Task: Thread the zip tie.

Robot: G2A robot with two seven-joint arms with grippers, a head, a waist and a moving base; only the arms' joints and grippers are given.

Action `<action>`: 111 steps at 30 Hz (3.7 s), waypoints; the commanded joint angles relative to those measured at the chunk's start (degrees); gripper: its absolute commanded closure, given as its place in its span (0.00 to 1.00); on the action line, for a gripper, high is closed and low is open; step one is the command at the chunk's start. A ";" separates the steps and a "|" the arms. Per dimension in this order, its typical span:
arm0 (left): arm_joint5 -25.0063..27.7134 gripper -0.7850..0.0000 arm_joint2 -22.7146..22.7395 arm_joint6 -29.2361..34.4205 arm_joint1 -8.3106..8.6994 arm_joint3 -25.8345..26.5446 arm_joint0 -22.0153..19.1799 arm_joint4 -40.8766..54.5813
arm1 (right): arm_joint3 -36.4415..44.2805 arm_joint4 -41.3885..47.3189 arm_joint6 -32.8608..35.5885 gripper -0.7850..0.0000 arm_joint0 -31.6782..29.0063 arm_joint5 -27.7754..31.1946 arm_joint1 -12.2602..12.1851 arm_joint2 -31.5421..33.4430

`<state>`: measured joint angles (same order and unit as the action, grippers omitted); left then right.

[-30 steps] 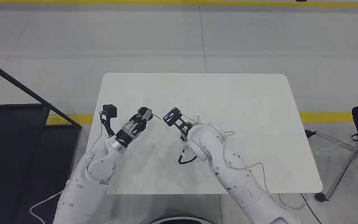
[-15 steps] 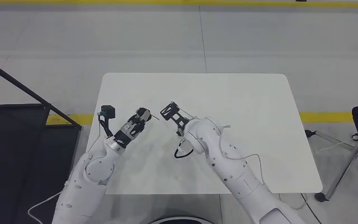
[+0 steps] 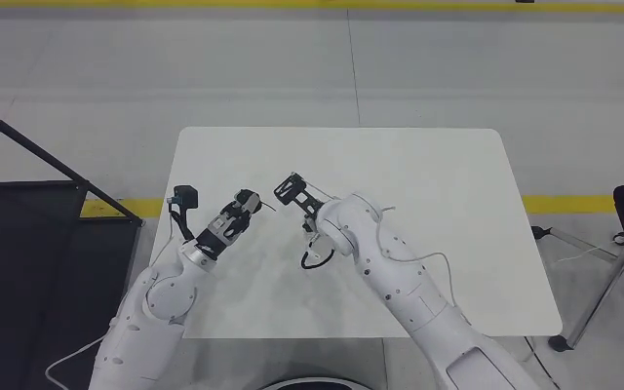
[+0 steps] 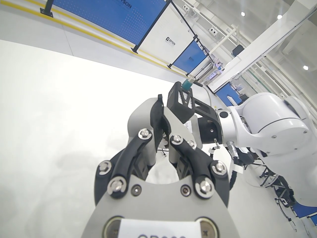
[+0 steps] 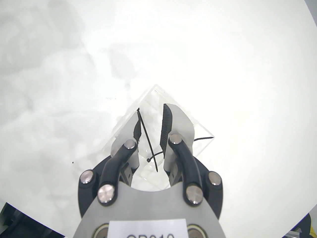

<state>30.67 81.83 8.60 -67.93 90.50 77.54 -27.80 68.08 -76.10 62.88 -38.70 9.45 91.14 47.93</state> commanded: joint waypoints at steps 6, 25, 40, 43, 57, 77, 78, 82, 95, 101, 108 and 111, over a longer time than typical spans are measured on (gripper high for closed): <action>-0.55 1.00 -0.32 0.28 -0.04 -0.22 -0.65 0.11 | -0.75 -0.09 1.47 0.70 0.24 2.76 -0.13 0.32; -0.86 1.00 -0.65 0.37 -0.07 -0.87 -1.63 0.29 | 2.10 -1.14 7.58 0.74 -0.85 7.37 -0.60 0.59; -1.08 1.00 -0.98 0.06 -0.11 -0.90 -1.69 0.04 | -0.81 -0.23 7.56 0.78 0.36 8.19 -0.04 -0.30; -0.93 1.00 -1.03 -0.04 -0.11 -0.96 -1.74 -0.02 | -1.51 0.03 7.68 0.79 0.72 8.45 0.11 -0.58; -0.89 1.00 -1.31 -0.45 -0.16 -0.90 -1.68 -0.15 | -5.16 1.10 7.70 1.00 2.61 8.29 1.15 -2.23; -0.70 1.00 -1.01 -0.40 -0.09 -0.82 -1.22 -0.13 | -0.55 -1.17 6.48 1.00 0.28 6.32 0.14 0.97; -0.70 1.00 -1.00 -0.33 -0.09 -0.83 -1.28 -0.21 | -0.15 -1.41 6.66 1.00 -0.02 6.45 0.05 1.05; -0.72 1.00 -1.23 -0.45 -0.13 -0.98 -1.53 -0.30 | -0.23 -1.35 7.12 0.87 -0.22 6.58 0.07 0.98; -0.71 1.00 -1.32 -0.41 -0.14 -1.22 -1.82 -0.28 | -2.37 -0.60 7.09 0.77 0.87 6.77 0.56 0.37; -0.91 1.00 -1.37 -0.40 -0.15 -1.25 -1.85 -0.36 | -3.46 -0.18 6.90 0.80 1.42 6.89 0.78 0.22; -0.87 1.00 -1.53 -0.64 -0.17 -1.18 -1.80 -0.53 | -5.14 0.46 6.73 1.00 2.26 7.01 1.12 -0.12; -0.87 1.00 -1.54 -0.65 -0.17 -1.15 -1.77 -0.54 | -5.53 0.64 6.74 1.00 2.50 7.02 1.23 -0.18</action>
<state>29.80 80.30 7.95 -68.10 89.33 75.74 -28.34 62.66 -75.49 69.60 -36.28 16.46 92.34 47.76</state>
